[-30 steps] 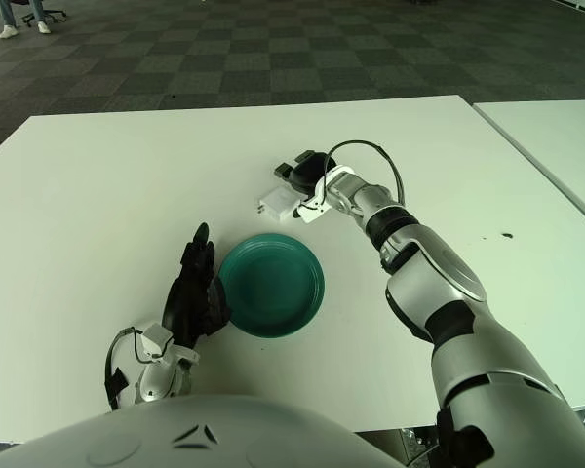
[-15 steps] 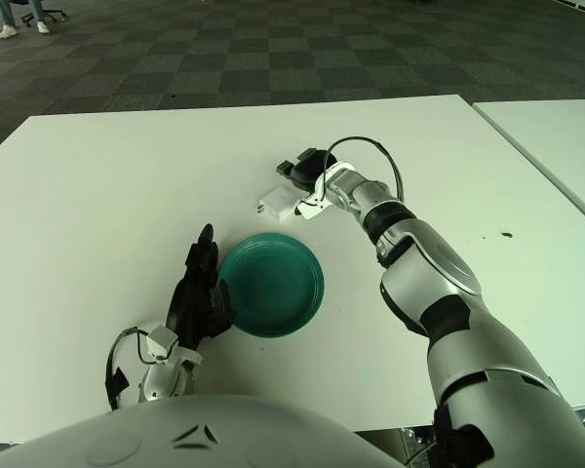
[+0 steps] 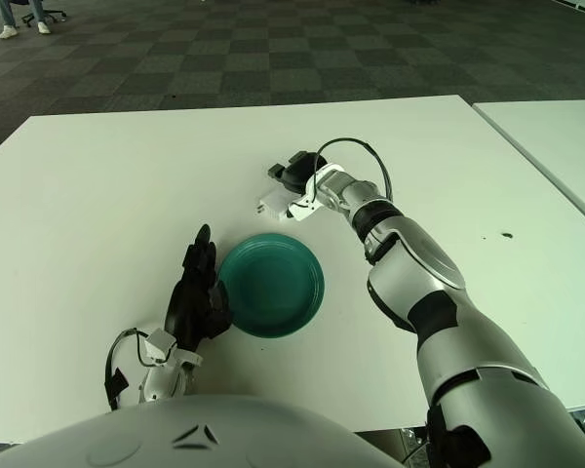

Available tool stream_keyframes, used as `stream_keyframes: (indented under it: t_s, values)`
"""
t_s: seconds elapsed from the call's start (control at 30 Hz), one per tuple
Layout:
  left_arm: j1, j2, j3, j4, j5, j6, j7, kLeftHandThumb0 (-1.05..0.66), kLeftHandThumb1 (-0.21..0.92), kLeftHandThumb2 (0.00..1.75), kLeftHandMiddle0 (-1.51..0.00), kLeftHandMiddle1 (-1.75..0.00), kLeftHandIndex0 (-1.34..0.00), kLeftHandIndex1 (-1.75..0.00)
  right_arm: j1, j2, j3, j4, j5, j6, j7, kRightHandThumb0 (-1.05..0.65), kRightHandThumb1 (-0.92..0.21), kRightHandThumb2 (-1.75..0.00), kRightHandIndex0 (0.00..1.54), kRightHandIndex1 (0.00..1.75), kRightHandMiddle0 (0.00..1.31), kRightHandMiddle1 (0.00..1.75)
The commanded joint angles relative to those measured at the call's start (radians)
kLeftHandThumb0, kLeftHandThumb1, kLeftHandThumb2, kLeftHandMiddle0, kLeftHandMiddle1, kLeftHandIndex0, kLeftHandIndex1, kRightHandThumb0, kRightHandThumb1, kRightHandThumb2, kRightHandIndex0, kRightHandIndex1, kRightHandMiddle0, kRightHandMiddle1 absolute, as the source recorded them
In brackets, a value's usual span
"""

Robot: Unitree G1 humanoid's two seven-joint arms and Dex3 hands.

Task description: Put the charger into the plate.

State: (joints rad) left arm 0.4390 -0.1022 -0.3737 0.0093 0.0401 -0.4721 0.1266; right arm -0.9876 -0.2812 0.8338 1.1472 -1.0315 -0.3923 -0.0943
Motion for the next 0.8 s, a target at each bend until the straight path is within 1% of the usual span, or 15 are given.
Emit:
stream_keyframes:
  t_s: [0.0,0.13,0.27,0.47,0.7,0.77]
  values:
    - [-0.035,-0.075,-0.005,0.005,-0.008,0.019,0.02,-1.05,0.92,0.97,0.0,0.0,0.0,-0.05,-0.022,0.016,0.005,0.008,0.003,0.0,0.008,-0.76,-0.92,-0.51,0.21,0.0,0.0,0.29]
    - [-0.029,-0.081,-0.012,-0.002,-0.026,0.022,0.021,-1.05,0.92,0.98,0.0,0.0,0.0,-0.05,-0.021,0.035,0.008,0.016,0.005,0.002,0.012,-0.76,-0.92,-0.52,0.2,0.0,0.0,0.28]
    - [-0.032,-0.077,-0.019,-0.005,-0.018,0.028,0.028,-1.05,0.92,0.97,0.0,0.0,0.0,-0.06,-0.02,0.044,0.009,0.017,0.007,-0.003,0.018,-0.76,-0.92,-0.52,0.2,0.0,0.0,0.28]
    - [-0.036,-0.074,-0.023,-0.005,-0.011,0.033,0.035,-1.05,0.92,0.98,0.0,0.0,0.0,-0.06,-0.021,0.048,0.01,0.022,0.007,-0.009,0.019,-0.77,-0.92,-0.5,0.21,0.01,0.0,0.29]
    - [-0.038,-0.091,-0.028,0.001,-0.011,0.034,0.051,-1.05,0.92,0.99,0.0,0.0,0.0,-0.06,-0.009,0.057,0.02,0.02,0.004,-0.018,0.028,-0.77,-0.92,-0.42,0.24,0.01,0.0,0.34]
    - [-0.038,-0.089,-0.029,0.0,-0.008,0.033,0.056,-1.05,0.92,0.99,0.0,0.0,0.0,-0.06,0.01,0.082,0.039,0.042,-0.01,0.002,0.008,-0.76,-0.92,-0.39,0.25,0.01,0.0,0.34]
